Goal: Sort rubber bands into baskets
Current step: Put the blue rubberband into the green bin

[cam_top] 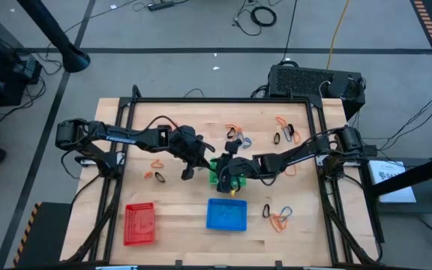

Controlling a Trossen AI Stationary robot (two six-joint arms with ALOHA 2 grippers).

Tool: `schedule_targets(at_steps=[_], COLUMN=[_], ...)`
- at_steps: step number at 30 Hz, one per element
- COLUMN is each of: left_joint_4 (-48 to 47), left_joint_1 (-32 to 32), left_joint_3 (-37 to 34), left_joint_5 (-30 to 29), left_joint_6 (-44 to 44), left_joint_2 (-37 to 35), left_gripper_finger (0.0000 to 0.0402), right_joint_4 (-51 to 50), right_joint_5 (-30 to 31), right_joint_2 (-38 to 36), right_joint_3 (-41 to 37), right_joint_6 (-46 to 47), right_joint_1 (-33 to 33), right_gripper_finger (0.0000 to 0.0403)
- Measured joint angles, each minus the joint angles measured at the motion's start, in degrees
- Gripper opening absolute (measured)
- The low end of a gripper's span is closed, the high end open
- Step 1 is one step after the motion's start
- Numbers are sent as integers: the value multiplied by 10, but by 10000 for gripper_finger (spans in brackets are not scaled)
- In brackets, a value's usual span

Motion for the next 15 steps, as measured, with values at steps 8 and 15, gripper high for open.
schedule_targets(at_steps=[8, 15], left_joint_4=[-1, -12], left_joint_1=[-1, -2], left_joint_3=[0, 0], left_joint_5=[-55, -83], left_joint_6=[-6, 13], left_joint_2=[0, -1], left_gripper_finger=[13, 91], right_joint_4=[-11, -40], right_joint_5=[5, 3], right_joint_2=[0, 0], right_joint_3=[0, 0], right_joint_6=[-20, -6], right_joint_1=[0, -1], right_gripper_finger=[9, 2])
